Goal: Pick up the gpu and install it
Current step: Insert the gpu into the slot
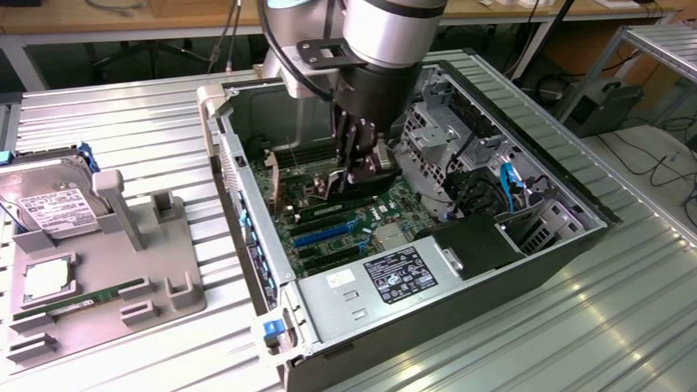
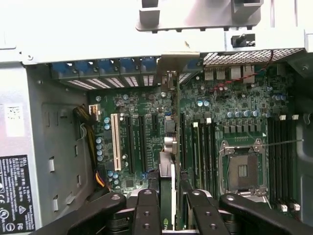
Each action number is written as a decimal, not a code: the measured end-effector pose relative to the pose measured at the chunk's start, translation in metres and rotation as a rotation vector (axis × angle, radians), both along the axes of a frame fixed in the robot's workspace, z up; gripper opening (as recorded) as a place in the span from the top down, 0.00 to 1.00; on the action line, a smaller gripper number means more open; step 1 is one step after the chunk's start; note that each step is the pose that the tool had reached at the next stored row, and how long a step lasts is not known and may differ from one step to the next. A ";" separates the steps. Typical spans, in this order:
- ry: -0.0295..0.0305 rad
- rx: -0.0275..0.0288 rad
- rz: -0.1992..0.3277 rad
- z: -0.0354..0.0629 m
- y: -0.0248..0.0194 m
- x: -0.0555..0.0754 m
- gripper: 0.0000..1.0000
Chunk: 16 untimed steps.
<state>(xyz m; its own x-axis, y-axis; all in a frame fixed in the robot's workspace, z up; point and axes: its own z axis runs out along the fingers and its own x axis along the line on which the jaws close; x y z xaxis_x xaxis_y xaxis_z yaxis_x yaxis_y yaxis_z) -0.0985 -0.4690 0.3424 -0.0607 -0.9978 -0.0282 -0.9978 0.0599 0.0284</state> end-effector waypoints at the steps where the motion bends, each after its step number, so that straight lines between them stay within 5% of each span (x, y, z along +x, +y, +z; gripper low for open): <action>1: 0.0000 0.0000 0.001 -0.0032 0.0027 0.000 0.74; 3: -0.0002 -0.0006 0.005 -0.0081 0.0074 0.000 0.74; 7: 0.0000 -0.0182 0.020 -0.0132 0.0087 0.000 0.74; 9: -0.0001 -0.0227 0.024 -0.0162 0.0087 0.000 0.74; 16: -0.0003 -0.0238 0.050 -0.0347 0.0114 0.000 0.74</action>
<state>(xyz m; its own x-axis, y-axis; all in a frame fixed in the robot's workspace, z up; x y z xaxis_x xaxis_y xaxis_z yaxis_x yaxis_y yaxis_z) -0.0986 -0.4576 0.3077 -0.0104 -0.9999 -0.0044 -0.9996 0.0102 0.0272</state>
